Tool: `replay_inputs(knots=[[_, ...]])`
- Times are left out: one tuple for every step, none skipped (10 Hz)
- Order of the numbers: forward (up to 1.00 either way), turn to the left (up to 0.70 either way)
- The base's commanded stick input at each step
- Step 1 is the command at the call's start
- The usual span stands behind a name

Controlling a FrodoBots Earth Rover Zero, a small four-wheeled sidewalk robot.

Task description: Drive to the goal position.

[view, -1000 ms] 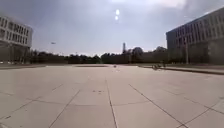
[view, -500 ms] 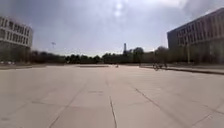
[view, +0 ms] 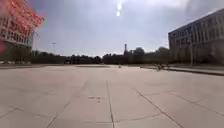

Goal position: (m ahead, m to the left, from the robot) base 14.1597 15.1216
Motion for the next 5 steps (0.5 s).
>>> replay_inputs(knots=[[0.70,-0.02],[0.70,-0.02],[0.70,-0.02],[0.70,-0.02],[0.70,-0.02]])
